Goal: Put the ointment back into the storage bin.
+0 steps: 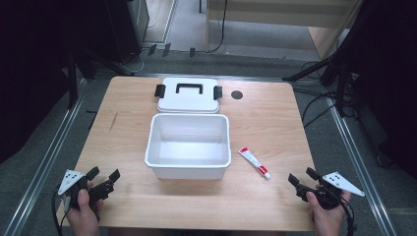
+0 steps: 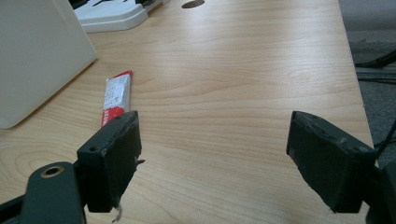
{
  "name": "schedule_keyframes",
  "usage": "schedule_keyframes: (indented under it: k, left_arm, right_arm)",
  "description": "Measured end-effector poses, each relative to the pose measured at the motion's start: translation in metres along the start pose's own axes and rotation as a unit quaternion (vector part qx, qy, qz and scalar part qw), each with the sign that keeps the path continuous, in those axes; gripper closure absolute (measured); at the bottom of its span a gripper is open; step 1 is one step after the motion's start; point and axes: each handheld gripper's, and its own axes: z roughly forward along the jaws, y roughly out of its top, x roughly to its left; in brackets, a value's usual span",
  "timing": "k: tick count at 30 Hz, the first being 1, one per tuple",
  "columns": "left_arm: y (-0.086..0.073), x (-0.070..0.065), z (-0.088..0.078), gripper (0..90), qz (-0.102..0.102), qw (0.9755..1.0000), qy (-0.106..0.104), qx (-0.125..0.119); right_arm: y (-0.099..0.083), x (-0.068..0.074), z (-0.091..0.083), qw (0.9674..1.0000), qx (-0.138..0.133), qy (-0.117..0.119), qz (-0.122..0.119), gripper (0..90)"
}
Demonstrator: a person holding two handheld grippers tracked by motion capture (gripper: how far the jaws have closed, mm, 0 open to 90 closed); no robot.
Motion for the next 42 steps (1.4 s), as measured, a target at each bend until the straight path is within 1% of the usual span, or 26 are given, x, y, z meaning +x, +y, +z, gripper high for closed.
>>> schedule_keyframes:
  k: [7, 8, 9, 11, 13, 14, 16, 17, 19, 20, 21, 23, 25, 26, 27, 29, 30, 31, 33, 34, 35, 36, 38, 40, 41, 42]
  left_arm:
    - [0.0, 0.0, 0.0, 15.6, 0.001, 1.0, 0.0, -0.002]
    - [0.0, 0.0, 0.0, 15.6, -0.001, 1.0, 0.0, -0.002]
    - [0.0, 0.0, 0.0, 15.6, -0.001, 1.0, 0.0, -0.002]
    - [0.0, 0.0, 0.0, 15.6, 0.0, 1.0, 0.0, -0.002]
    - [0.0, 0.0, 0.0, 15.6, 0.0, 1.0, 0.0, -0.002]
    - [0.0, 0.0, 0.0, 15.6, 0.0, 1.0, 0.001, -0.002]
    - [0.0, 0.0, 0.0, 15.5, 0.003, 1.0, 0.001, 0.0]
    - [0.0, 0.0, 0.0, 15.6, 0.003, 1.0, 0.001, 0.0]
    - [0.0, 0.0, 0.001, 15.6, 0.002, 1.0, 0.001, 0.001]
    - [0.0, 0.0, 0.001, 15.6, 0.002, 1.0, 0.0, 0.002]
    - [0.0, 0.0, 0.001, 15.6, 0.002, 1.0, -0.001, 0.003]
    - [0.0, 0.0, 0.001, 15.5, 0.002, 1.0, -0.001, 0.003]
    - [0.0, 0.0, 0.001, 15.6, 0.004, 1.0, -0.001, 0.004]
    - [0.0, -0.001, 0.001, 15.6, 0.005, 1.0, 0.0, 0.006]
    - [0.001, -0.001, 0.001, 15.6, 0.007, 0.9999, 0.001, 0.007]
    - [0.001, -0.002, 0.002, 15.6, 0.011, 0.9999, 0.001, 0.009]
    - [0.001, -0.002, 0.002, 15.6, 0.01, 0.9999, 0.001, 0.01]
    - [0.001, -0.002, 0.002, 15.6, 0.01, 0.9999, 0.002, 0.01]
    - [0.001, -0.001, 0.002, 15.6, 0.01, 0.9999, 0.002, 0.01]
    - [0.001, -0.001, 0.002, 15.5, 0.01, 0.9999, 0.002, 0.01]
    - [0.001, -0.001, 0.002, 15.6, 0.01, 0.9999, 0.002, 0.01]
    - [0.001, -0.001, 0.002, 15.6, 0.009, 0.9999, 0.002, 0.01]
    - [0.001, -0.001, 0.002, 15.6, 0.008, 0.9999, 0.002, 0.01]
    - [0.001, -0.001, 0.002, 15.6, 0.008, 0.9999, 0.002, 0.01]
    - [0.001, -0.001, 0.002, 15.5, 0.008, 0.9999, 0.002, 0.01]
    - [0.001, -0.001, 0.002, 15.5, 0.007, 0.9999, 0.002, 0.01]
  right_arm:
    - [0.002, 0.001, 0.003, 0.9998, 0.014, -0.014, -0.005, 20.7]
    - [0.004, 0.003, 0.003, 0.9996, 0.023, -0.017, -0.006, 21.4]
    - [0.004, 0.003, 0.003, 0.9996, 0.023, -0.017, -0.006, 21.4]
    - [0.01, 0.006, 0.004, 0.9985, 0.044, -0.03, -0.013, 23.3]
    - [0.016, 0.008, 0.004, 0.9978, 0.06, -0.025, -0.018, 24.3]
    - [0.019, 0.01, 0.004, 0.997, 0.069, -0.026, -0.024, 24.3]
    - [0.026, 0.013, 0.004, 0.9945, 0.093, -0.027, -0.041, 24.7]
    - [0.029, 0.015, 0.004, 0.9924, 0.11, -0.026, -0.049, 24.8]
    - [0.037, 0.019, 0.006, 0.987, 0.145, -0.025, -0.064, 24.9]
    - [0.04, 0.02, 0.007, 0.9836, 0.165, -0.019, -0.071, 24.9]
    - [0.043, 0.021, 0.008, 0.9792, 0.188, -0.015, -0.074, 24.9]
    - [0.049, 0.024, 0.013, 0.9677, 0.235, -0.019, -0.088, 24.8]
    - [0.054, 0.027, 0.019, 0.9537, 0.285, -0.016, -0.093, 24.5]
    - [0.056, 0.03, 0.022, 0.9457, 0.31, -0.015, -0.097, 24.2]
    - [0.058, 0.032, 0.025, 0.9359, 0.337, -0.01, -0.103, 23.4]
    - [0.06, 0.037, 0.034, 0.915, 0.39, -0.001, -0.104, 22.6]
    - [0.06, 0.04, 0.039, 0.9045, 0.413, -0.003, -0.106, 22.5]
    - [0.06, 0.043, 0.043, 0.8936, 0.433, -0.01, -0.117, 22.2]
    - [0.062, 0.051, 0.053, 0.8747, 0.465, -0.028, -0.134, 22.2]
    - [0.064, 0.055, 0.058, 0.8682, 0.474, -0.033, -0.142, 22.9]
    - [0.064, 0.055, 0.058, 0.8682, 0.474, -0.033, -0.142, 22.9]
    - [0.069, 0.063, 0.066, 0.8634, 0.481, -0.034, -0.149, 26.4]
    - [0.075, 0.071, 0.075, 0.8606, 0.485, -0.03, -0.151, 31.5]
    - [0.079, 0.077, 0.084, 0.8548, 0.493, -0.021, -0.161, 35.9]
    - [0.081, 0.08, 0.088, 0.8506, 0.499, -0.019, -0.164, 36.5]
    - [0.083, 0.083, 0.092, 0.848, 0.503, -0.019, -0.165, 38.4]
